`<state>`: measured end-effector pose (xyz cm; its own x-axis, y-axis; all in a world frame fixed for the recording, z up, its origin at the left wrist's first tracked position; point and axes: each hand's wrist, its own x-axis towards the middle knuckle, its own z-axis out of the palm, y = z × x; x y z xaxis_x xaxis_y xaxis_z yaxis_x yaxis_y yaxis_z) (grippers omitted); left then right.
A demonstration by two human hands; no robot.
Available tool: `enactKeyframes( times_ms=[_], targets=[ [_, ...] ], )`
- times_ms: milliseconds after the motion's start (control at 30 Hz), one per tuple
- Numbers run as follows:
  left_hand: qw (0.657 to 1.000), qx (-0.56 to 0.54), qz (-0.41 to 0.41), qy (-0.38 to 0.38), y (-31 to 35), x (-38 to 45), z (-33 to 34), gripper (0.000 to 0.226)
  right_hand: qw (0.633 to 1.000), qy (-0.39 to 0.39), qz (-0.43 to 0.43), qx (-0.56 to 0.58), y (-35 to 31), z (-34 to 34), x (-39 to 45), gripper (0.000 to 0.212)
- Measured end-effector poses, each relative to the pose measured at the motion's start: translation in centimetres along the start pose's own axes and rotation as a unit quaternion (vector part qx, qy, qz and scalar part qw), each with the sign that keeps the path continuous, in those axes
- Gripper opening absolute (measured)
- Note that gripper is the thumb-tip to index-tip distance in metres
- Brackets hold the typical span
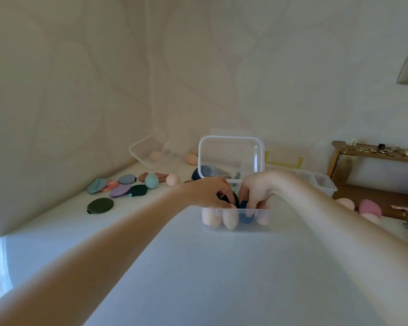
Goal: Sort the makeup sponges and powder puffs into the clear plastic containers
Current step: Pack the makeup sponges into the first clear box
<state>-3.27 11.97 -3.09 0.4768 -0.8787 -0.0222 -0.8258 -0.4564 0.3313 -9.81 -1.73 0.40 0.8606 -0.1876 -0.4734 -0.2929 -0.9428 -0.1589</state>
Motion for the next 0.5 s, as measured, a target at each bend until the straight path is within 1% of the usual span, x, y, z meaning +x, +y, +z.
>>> enactKeyframes(
  times_ms=[67,167,267,300,367,433,467,500],
  targets=[
    [1.0,0.008,0.0,-0.004,0.0,0.1,0.0,0.021,0.998,0.018,0.009,-0.051,-0.1,0.6,0.7,0.032],
    [1.0,0.004,0.001,-0.004,0.2,0.0,0.0,0.021,0.998,0.035,0.018,-0.053,-0.4,1.2,1.0,0.026],
    [1.0,0.005,-0.002,-0.003,0.5,-0.3,-0.1,0.021,0.998,0.024,0.018,-0.055,-0.5,0.9,1.1,0.028],
    [1.0,0.004,-0.001,-0.001,0.5,-0.3,-0.1,0.021,0.999,0.014,0.016,-0.042,-0.4,0.6,0.9,0.03],
    [1.0,0.003,0.003,0.002,0.6,-0.3,0.0,0.02,1.0,0.001,0.006,0.027,0.1,-0.2,0.2,0.029],
    [1.0,0.005,0.008,0.009,0.5,-0.2,0.1,0.02,0.995,0.005,-0.007,0.099,0.7,-1.0,-0.7,0.015],
    [1.0,0.001,0.009,0.013,0.4,-0.2,0.1,0.019,0.994,0.02,-0.017,0.106,1.1,-1.3,-1.1,0.007],
    [1.0,-0.006,0.007,0.02,0.3,-0.1,0.2,0.018,0.994,0.042,-0.023,0.095,1.2,-1.6,-1.2,0.008]
  ],
)
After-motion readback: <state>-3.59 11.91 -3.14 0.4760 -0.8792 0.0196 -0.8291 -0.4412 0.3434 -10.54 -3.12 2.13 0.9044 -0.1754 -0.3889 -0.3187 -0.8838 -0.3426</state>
